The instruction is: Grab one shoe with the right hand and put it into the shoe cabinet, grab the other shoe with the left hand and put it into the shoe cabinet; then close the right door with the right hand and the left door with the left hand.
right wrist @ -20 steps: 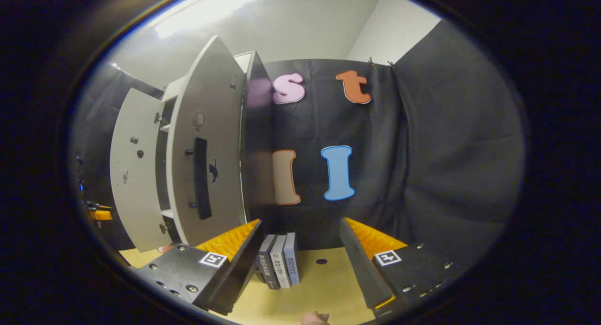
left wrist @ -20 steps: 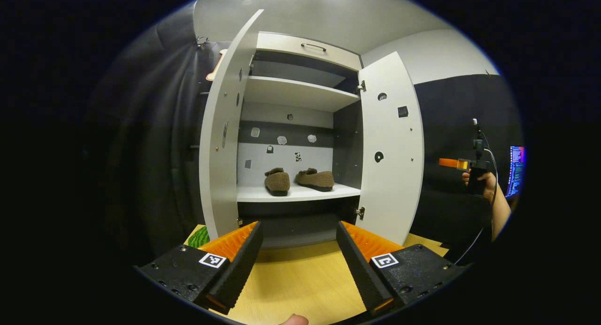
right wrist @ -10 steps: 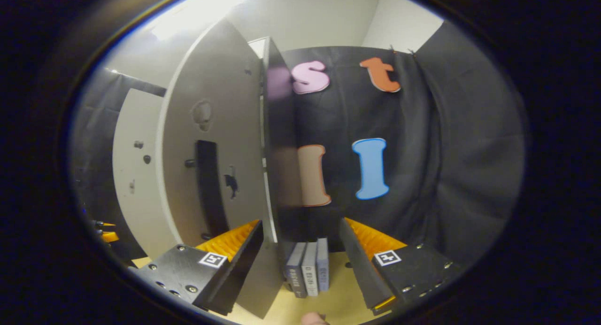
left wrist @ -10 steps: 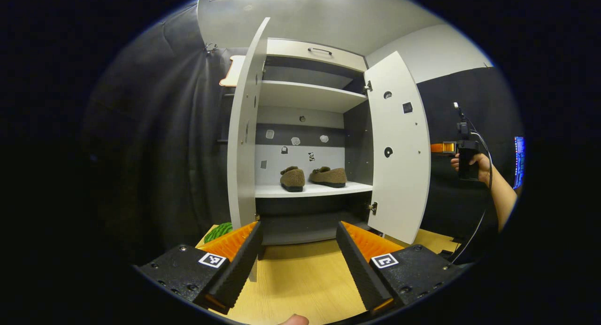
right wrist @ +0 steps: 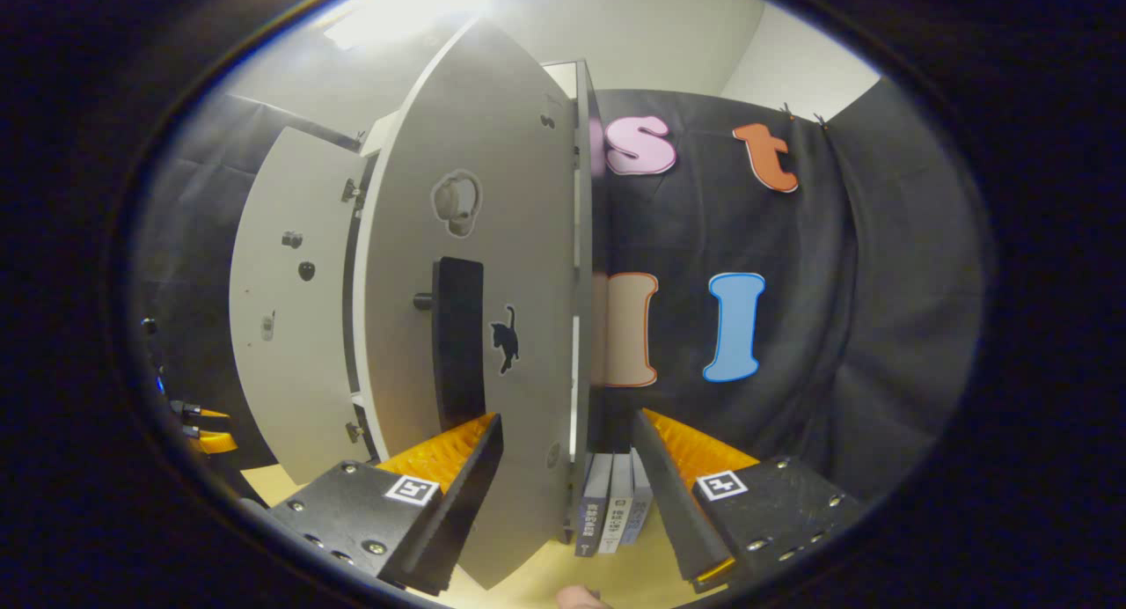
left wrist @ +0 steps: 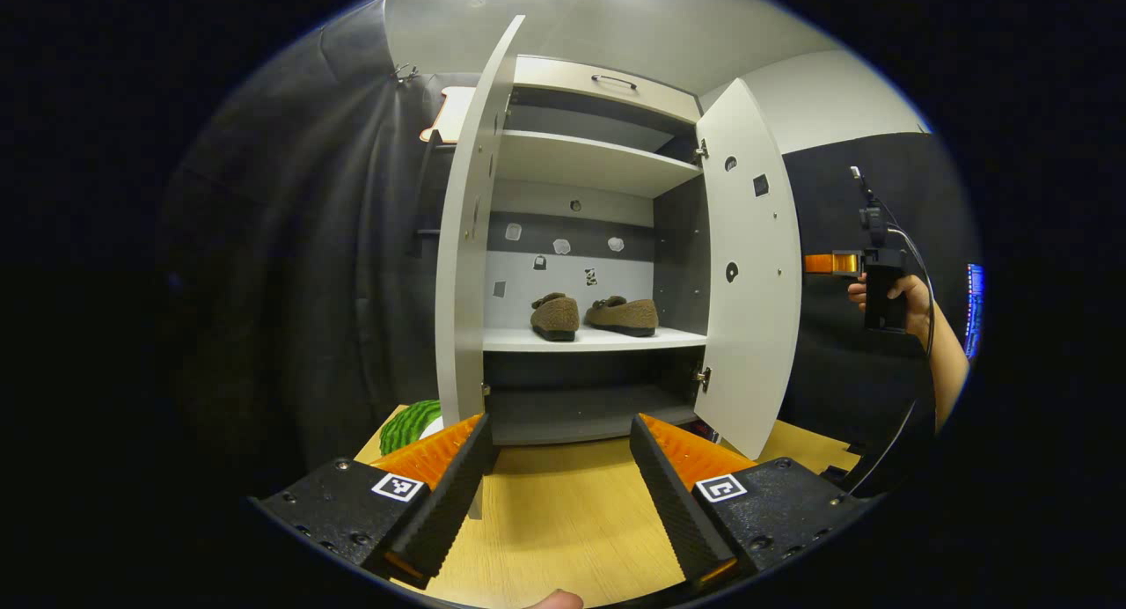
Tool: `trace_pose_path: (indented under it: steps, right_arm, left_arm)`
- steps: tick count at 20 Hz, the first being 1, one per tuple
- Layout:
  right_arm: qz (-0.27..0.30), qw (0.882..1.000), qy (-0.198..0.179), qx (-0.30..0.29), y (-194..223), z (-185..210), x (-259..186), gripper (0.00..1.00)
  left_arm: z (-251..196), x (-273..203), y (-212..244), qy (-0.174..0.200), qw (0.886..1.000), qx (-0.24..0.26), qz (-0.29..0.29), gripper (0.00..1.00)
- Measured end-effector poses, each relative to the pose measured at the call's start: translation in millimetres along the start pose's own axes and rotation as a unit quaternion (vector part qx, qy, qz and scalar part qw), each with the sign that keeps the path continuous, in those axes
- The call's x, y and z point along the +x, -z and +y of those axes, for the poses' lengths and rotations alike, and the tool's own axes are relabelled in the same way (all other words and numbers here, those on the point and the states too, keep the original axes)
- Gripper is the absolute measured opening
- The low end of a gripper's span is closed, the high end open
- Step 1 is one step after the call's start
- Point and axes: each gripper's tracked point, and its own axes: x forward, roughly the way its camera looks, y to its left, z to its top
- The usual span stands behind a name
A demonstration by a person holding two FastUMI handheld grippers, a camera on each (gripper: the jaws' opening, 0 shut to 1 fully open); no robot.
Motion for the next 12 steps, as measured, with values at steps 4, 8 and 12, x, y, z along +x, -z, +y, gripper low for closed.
trace_pose_path:
  steps: [4,8,12]
  right_arm:
    - [-0.01,1.0,0.006,0.007,0.7,15.3,3.3,0.88]
    - [-0.009,0.999,0.026,0.026,2.8,30.6,6.7,0.88]
    - [-0.016,0.999,0.028,0.025,5.1,55.0,17.6,0.91]
  left_arm:
    - [14.3,-3.7,-4.6,-0.021,1.0,0.008,-0.002,0.96]
    - [22.3,-11.5,-15.2,-0.035,0.999,0.019,-0.019,0.97]
    - [30.9,-14.0,-22.0,-0.048,0.998,0.025,-0.027,0.96]
